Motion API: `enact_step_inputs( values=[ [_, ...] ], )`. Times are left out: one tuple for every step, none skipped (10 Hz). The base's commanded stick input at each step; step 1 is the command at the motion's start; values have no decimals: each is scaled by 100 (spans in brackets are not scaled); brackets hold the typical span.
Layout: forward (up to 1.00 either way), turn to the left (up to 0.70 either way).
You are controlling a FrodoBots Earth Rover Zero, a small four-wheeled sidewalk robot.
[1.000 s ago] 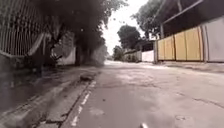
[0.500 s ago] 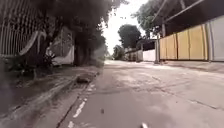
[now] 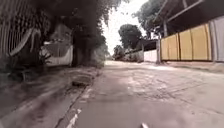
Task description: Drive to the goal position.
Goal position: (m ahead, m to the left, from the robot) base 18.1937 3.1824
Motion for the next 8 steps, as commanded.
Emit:
enact_step_inputs(
  values=[
    [70, 0],
    [70, 0],
    [70, 0],
    [70, 0],
    [70, 0],
    [70, -8],
    [70, -18],
    [70, -30]
  ],
)
